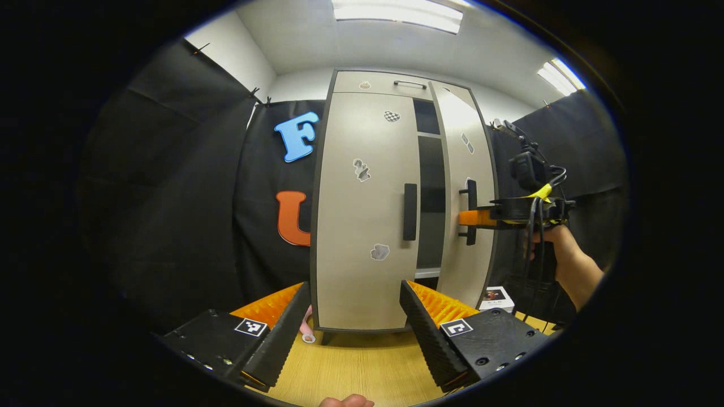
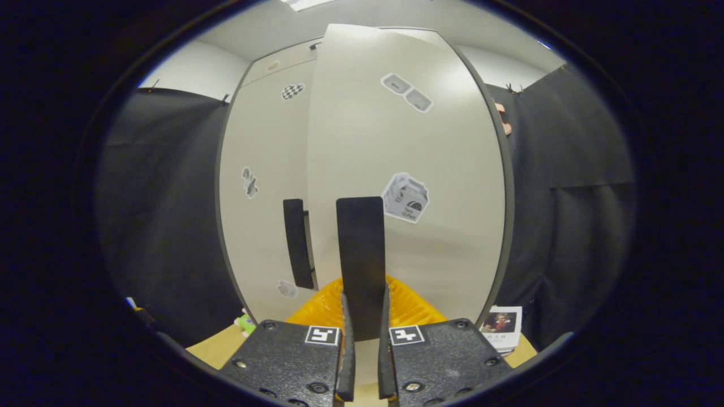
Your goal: Open the right door of the double-door shoe cabinet with the right hand, and open the left door with the left hand.
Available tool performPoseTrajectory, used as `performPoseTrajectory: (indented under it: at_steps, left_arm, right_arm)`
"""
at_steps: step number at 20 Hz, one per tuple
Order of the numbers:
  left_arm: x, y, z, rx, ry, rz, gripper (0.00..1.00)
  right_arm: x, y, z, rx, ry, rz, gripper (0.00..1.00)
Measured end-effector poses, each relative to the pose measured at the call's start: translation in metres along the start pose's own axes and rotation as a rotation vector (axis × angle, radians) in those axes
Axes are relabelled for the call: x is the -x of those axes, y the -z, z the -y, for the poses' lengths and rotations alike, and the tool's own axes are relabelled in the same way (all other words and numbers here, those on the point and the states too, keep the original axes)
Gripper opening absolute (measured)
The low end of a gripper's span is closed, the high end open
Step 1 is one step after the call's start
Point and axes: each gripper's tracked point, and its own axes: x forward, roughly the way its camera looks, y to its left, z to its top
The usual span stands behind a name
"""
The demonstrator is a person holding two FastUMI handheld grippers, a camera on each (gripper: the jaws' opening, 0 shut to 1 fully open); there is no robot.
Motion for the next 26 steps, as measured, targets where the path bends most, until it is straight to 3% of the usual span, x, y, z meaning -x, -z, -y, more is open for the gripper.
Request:
performPoseTrajectory:
  at_steps: [7,18,22,26]
  left_arm:
    - [0.000,-0.005,0.026,0.012,0.008,0.010,0.95]
    - [-0.005,-0.003,0.065,-0.013,0.028,0.001,0.95]
    - [-0.006,0.000,0.075,-0.018,0.037,-0.009,0.95]
    - [-0.009,-0.002,0.080,-0.021,0.048,-0.007,0.95]
  right_arm:
    - [0.028,-0.003,0.020,-0.011,-0.007,0.013,0.19]
    - [0.042,-0.005,0.050,0.037,0.045,0.002,0.18]
    - [0.042,-0.007,0.063,0.036,0.089,0.015,0.14]
    - [0.048,-0.010,0.091,0.039,0.196,0.022,0.07]
